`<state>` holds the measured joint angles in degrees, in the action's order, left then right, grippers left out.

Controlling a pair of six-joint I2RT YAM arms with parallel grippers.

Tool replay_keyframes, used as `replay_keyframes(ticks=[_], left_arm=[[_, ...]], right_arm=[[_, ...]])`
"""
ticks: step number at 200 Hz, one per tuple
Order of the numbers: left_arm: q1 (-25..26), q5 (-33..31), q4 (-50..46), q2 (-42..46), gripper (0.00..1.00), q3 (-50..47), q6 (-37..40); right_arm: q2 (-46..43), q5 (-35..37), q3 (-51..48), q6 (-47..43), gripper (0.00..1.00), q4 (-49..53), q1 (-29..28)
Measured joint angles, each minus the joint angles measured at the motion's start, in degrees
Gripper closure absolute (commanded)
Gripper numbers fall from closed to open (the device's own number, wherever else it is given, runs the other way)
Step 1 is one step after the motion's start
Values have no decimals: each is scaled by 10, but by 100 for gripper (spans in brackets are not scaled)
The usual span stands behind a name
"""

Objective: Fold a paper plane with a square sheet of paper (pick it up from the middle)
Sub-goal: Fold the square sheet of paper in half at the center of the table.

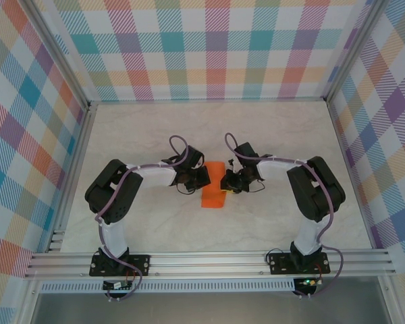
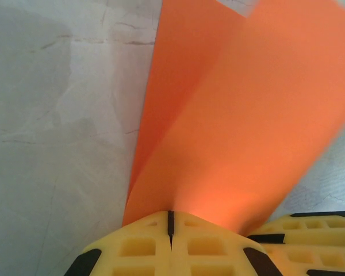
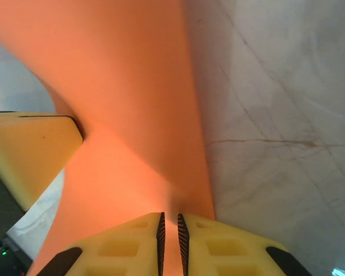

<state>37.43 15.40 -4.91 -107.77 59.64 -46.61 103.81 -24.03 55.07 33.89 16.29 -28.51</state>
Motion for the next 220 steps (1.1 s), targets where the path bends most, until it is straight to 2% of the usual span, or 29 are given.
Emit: replay_keyframes(ticks=[33,79,152,220], left_arm=[[0,0,2,-3,96,2,0],[0,0,2,-3,96,3,0],[0,0,2,-3,96,3,0],[0,0,2,-3,96,3,0]], right_arm=[[-5,-12,-7,0,83,-9,4],[-59,-53,-49,2,83,-25,4],[-40,-69,-78,4,84,-32,4],[-70,-94,-93,4,84,-43,-5]])
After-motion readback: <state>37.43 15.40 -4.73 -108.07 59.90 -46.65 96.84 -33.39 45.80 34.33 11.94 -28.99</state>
